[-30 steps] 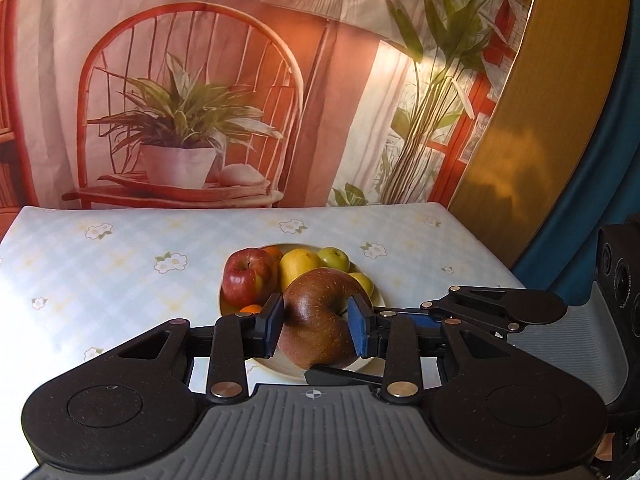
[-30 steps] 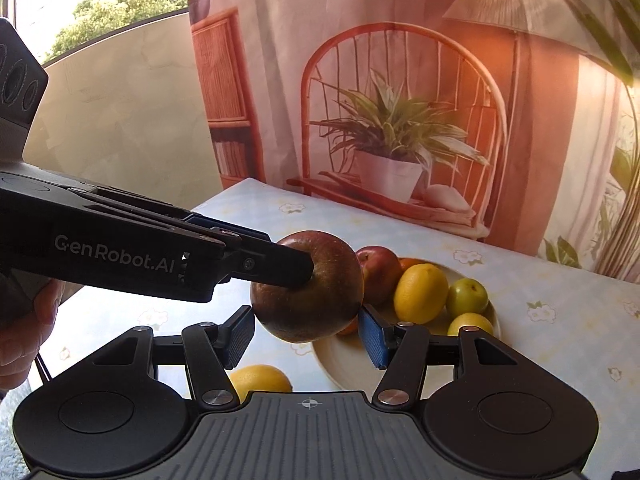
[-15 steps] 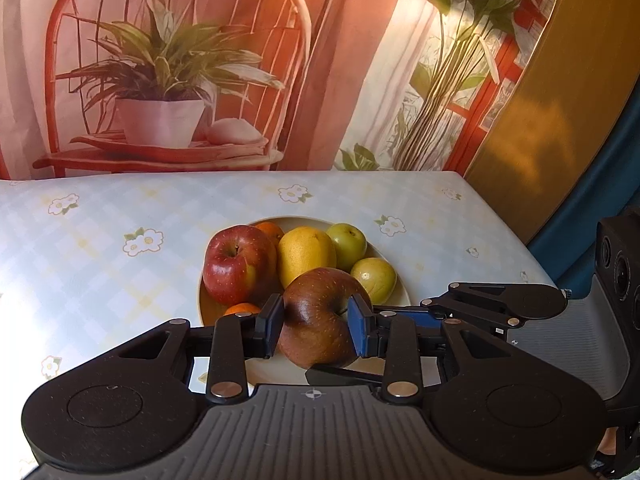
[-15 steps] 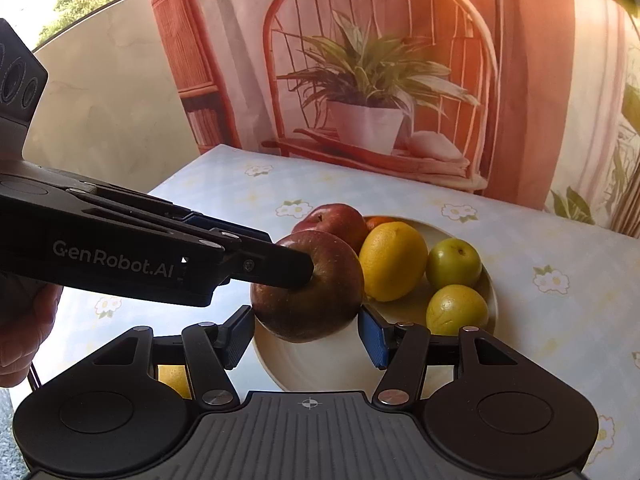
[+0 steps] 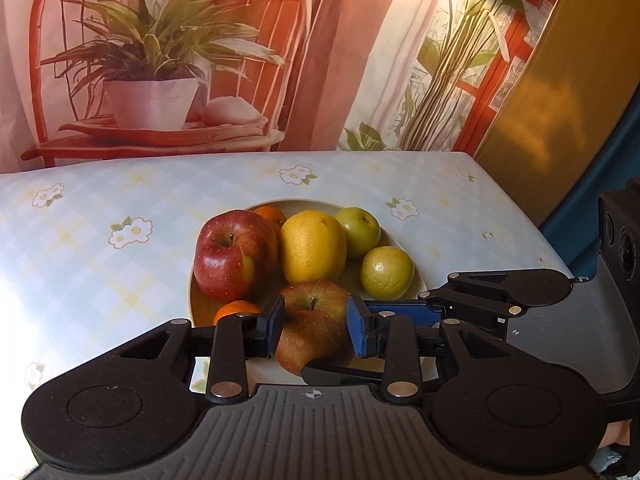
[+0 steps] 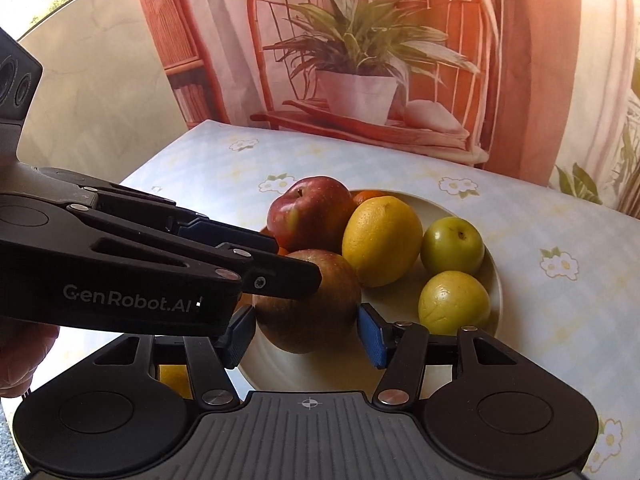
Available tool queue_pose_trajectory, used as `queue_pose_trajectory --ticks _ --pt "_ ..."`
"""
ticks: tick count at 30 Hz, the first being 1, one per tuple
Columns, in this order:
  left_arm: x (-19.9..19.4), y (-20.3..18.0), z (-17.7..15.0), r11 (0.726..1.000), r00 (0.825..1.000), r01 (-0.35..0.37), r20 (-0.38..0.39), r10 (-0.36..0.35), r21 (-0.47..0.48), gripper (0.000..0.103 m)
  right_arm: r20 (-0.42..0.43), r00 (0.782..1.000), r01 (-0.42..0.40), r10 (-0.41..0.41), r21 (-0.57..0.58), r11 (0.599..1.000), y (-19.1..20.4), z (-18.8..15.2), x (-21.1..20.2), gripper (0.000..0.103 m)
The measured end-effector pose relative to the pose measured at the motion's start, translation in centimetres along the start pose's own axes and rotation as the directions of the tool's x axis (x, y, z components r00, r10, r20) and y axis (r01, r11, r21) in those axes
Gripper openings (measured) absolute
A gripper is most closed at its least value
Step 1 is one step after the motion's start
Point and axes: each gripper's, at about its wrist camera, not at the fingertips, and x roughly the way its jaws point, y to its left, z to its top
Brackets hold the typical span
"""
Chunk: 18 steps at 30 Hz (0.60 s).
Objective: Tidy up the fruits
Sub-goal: 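Carry the red apple over the plate and lower it, then open the left tool to release the apple on the plate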
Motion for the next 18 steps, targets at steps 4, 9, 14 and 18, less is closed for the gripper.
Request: queue_pose_trajectory --ticks 4,9,14,18 --pt "0.22 0.12 0.3 1.0 1.0 -0.002 0.001 0.002 0.004 0.036 0.007 1.0 0.006 -0.006 -0.017 1.0 0.14 0.06 0.16 0.052" --pt "0.35 0.07 0.38 1.0 1.0 0.001 0.003 -0.001 0.016 0.036 0.002 1.0 0.008 -0.008 -0.025 1.0 0.2 0.15 0.1 0.052" --pt "0.31 0.0 0.28 1.0 1.0 -0.001 0.004 0.001 0.02 0.037 -0.017 1.0 0.0 0.0 -0.019 1.0 0.17 -0.22 -0.06 0.052" --pt "0.33 0.01 0.29 1.0 1.0 -0.001 0.003 0.001 0.02 0.037 -0.035 0.999 -0.005 0.005 -0.007 1.0 -0.07 -0.54 0.08 0.052"
